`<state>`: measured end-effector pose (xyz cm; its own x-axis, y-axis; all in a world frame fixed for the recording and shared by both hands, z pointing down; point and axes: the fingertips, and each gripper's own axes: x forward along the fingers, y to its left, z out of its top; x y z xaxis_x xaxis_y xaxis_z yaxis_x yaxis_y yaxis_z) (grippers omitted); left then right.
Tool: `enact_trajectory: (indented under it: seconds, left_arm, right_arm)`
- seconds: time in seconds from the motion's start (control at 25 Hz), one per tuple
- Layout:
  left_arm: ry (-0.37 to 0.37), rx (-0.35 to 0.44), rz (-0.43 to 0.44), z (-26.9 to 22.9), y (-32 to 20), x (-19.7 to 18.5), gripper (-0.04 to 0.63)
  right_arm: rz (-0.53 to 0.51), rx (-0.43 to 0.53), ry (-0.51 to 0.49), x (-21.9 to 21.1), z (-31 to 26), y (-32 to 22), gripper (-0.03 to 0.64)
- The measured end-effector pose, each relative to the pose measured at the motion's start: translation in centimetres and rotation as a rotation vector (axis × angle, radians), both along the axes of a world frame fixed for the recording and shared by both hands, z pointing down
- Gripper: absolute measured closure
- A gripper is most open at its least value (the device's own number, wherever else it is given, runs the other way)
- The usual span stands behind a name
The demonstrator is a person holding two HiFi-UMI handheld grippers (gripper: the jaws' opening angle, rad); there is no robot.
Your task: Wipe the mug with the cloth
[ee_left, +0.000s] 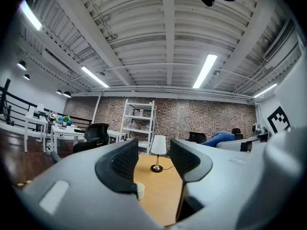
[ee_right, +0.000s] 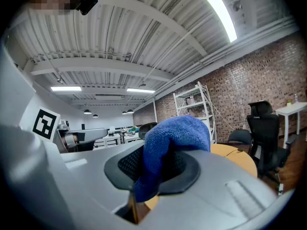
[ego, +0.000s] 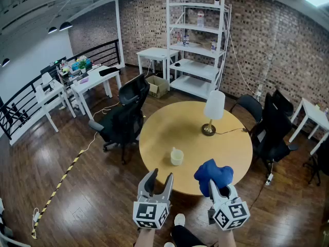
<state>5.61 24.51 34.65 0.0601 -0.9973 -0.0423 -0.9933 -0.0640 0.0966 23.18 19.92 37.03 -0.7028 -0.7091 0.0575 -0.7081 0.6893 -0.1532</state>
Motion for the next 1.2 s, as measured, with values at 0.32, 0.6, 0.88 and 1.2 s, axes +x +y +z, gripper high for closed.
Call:
enact_trajectory:
  seconds: [0.32,0.6,0.88,1.2]
  left_arm:
    - [-0.036,0.005,0.012,0.6,-8.5,-3.4,0.408]
    - [-0.075,0.022,0.046,-0.6,-18.3,-6.4,0.417]
    - [-0.059,-0.003,0.045,0.5,-23.9,-9.6,0.417]
    - [-0.024,-0.076,0.151,4.8,-30.2,-12.9,0.417]
  right_arm:
    - [-0.009,-0.018,-0.053,-4.2,1.4,-9.8,0.557]
    - [-0.04,-0.03,-0.1,-8.7,1.1,-20.6,0.557]
    - [-0.114,-0.048,-0.094,-13.7,1.5,-26.0,0.557]
    - [-0.018,-0.085,-0.044,-14.4,4.3,-30.9,0.555]
